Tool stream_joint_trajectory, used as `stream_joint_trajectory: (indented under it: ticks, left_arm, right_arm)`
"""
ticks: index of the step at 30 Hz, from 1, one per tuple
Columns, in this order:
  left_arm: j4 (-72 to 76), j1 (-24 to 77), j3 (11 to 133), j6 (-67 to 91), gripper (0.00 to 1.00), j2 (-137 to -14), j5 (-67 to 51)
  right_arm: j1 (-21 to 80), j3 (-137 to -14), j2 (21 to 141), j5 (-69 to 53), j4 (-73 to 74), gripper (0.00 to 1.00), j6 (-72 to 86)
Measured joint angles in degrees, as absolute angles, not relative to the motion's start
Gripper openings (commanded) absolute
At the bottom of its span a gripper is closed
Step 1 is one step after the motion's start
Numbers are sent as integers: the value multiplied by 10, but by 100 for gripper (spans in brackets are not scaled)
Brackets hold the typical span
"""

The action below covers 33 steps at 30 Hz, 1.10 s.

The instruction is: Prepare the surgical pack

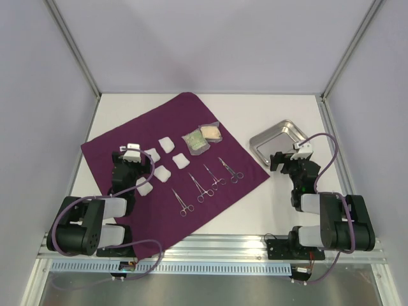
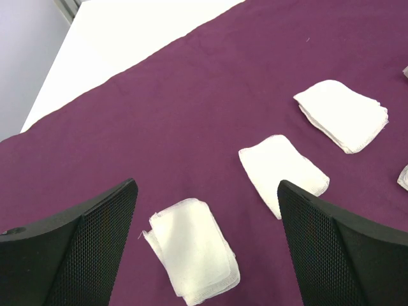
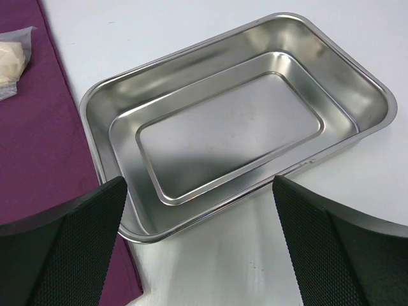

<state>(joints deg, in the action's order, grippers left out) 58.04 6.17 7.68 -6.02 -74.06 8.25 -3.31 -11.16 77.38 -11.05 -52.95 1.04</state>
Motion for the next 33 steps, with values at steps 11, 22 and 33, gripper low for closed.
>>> stream_joint_trajectory:
  ticks: [11,22,33]
  left_arm:
    - [574,62,82,-57,100,-739,88]
    - [-17,61,508,-99,90,-622,-18]
    - [-519,35,579,-174,88,-670,-48]
  right_arm:
    - [-34,-200,568,-102,-342,100,57]
    - [86,-546,645,-100,-59,66,121]
    - [280,-754,923,-38,304,55,11]
